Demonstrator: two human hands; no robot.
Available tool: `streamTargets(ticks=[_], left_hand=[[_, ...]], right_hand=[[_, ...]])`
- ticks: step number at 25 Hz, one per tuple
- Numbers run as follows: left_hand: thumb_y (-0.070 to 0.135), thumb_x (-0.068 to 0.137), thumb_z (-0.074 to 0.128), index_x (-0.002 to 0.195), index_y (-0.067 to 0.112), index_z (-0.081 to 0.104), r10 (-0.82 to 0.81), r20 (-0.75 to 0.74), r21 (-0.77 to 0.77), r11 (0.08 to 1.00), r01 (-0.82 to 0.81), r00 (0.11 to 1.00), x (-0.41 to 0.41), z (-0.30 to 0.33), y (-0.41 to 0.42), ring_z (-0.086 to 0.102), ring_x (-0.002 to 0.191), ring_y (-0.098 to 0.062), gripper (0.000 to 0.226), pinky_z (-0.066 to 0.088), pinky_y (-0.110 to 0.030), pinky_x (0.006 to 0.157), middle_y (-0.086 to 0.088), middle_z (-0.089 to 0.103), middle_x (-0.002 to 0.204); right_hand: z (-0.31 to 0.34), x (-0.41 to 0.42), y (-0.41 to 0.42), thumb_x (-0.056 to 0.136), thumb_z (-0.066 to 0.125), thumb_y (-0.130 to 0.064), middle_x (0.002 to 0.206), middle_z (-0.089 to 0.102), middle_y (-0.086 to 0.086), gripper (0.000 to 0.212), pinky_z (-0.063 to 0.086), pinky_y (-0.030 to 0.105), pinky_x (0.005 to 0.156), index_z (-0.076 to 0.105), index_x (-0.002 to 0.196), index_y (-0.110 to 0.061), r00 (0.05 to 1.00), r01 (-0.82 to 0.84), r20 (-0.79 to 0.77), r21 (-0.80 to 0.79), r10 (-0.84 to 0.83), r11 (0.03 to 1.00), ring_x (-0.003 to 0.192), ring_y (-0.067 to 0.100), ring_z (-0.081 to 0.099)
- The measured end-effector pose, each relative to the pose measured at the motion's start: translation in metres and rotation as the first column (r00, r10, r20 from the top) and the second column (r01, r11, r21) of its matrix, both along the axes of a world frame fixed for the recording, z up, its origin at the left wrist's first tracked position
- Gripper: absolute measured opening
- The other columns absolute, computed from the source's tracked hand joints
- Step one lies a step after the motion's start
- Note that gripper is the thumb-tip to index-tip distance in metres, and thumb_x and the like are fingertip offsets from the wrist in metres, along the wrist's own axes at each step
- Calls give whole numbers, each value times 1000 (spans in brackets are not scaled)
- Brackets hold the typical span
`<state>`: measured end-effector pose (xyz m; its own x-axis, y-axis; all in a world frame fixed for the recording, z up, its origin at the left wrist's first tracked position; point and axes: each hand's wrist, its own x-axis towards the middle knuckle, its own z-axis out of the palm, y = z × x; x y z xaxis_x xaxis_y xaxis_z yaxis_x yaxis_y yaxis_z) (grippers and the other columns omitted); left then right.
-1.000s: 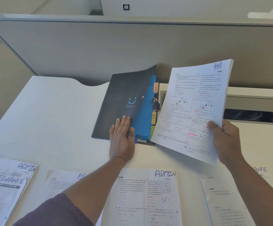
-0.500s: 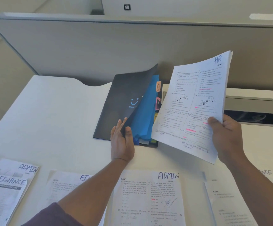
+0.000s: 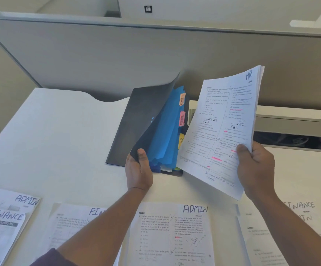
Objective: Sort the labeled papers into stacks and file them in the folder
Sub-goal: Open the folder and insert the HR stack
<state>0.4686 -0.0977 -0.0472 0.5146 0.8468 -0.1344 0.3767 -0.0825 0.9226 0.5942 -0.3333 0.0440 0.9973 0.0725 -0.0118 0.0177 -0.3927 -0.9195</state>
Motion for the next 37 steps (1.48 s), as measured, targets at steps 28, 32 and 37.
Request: streamTargets(ticks=[28, 32, 37], left_hand=[[62, 99, 25, 126, 3, 61, 34, 22, -23, 999, -33, 999, 0, 14, -4, 59, 114, -39, 75, 49, -58, 103, -18, 67, 119], [64, 98, 24, 124, 0, 61, 44, 15, -29, 999, -43, 999, 1, 14, -4, 59, 115, -42, 78, 49, -59, 103, -23, 66, 119], [64, 98, 25, 122, -4, 62, 53, 34, -39, 998, -52, 998, 0, 15, -5, 60, 112, -44, 81, 50, -62, 101, -27, 66, 116]], right_hand=[[16, -1, -13, 97, 56, -29, 81, 72, -27, 18, 48, 25, 69, 69, 85, -24, 995, 85, 45, 120, -91, 989, 69, -5, 63], [21, 5, -17, 98, 57, -26, 80, 72, -29, 19, 47, 24, 69, 70, 84, -27, 992, 118, 26, 135, -123, 984, 67, -7, 63], [19, -2, -13, 100, 55, -27, 81, 71, -31, 20, 47, 24, 70, 69, 85, -29, 998, 52, 30, 69, -54, 996, 69, -8, 63]])
